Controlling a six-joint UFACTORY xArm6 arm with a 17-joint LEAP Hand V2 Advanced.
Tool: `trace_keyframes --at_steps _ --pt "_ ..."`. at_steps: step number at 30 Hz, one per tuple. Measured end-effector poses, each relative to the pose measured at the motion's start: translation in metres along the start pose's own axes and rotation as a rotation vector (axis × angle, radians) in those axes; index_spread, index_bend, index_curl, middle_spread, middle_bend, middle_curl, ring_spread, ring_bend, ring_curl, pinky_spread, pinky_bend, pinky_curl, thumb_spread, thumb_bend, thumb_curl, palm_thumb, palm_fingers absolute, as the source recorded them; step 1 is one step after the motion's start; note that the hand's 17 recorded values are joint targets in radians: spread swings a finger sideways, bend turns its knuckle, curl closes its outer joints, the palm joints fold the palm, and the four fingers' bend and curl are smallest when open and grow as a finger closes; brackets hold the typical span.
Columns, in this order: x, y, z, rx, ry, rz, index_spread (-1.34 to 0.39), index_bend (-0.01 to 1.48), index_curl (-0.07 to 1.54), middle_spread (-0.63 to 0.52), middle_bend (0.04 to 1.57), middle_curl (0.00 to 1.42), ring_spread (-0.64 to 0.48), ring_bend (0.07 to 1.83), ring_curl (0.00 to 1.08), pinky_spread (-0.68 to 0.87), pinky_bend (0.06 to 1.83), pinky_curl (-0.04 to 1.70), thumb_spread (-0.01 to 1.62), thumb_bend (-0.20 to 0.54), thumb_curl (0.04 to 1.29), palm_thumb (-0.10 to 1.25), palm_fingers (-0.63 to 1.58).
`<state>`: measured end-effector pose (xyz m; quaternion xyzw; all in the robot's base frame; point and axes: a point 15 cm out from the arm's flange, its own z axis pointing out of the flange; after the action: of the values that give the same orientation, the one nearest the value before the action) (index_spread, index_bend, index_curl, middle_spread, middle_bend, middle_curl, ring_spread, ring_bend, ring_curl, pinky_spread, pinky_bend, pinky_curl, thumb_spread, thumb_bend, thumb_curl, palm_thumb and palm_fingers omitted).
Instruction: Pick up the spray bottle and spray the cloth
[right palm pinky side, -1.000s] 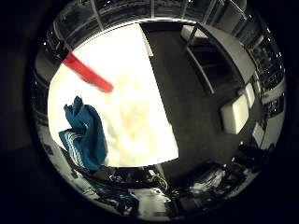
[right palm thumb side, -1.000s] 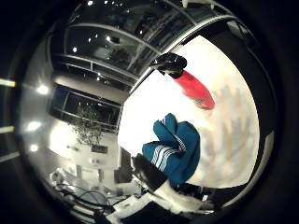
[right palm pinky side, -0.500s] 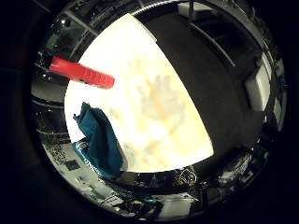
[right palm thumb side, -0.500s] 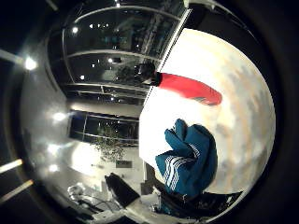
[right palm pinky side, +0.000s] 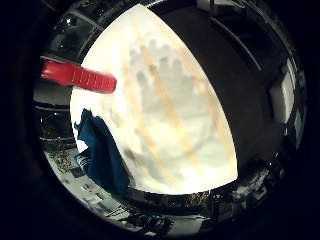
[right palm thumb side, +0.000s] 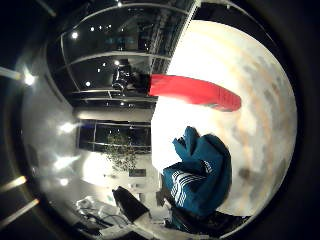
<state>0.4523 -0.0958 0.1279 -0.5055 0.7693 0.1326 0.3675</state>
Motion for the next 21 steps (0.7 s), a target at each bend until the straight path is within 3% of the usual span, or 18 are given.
trace_keyframes --at_steps 21 --pt "-0.055 -0.025 0.066 -0.037 -0.082 -0.049 -0.1 0.15 0.25 0.26 0.18 0.27 0.29 0.35 0.26 0.42 0.48 0.31 0.88 -0.031 0.3 0.21 -0.02"
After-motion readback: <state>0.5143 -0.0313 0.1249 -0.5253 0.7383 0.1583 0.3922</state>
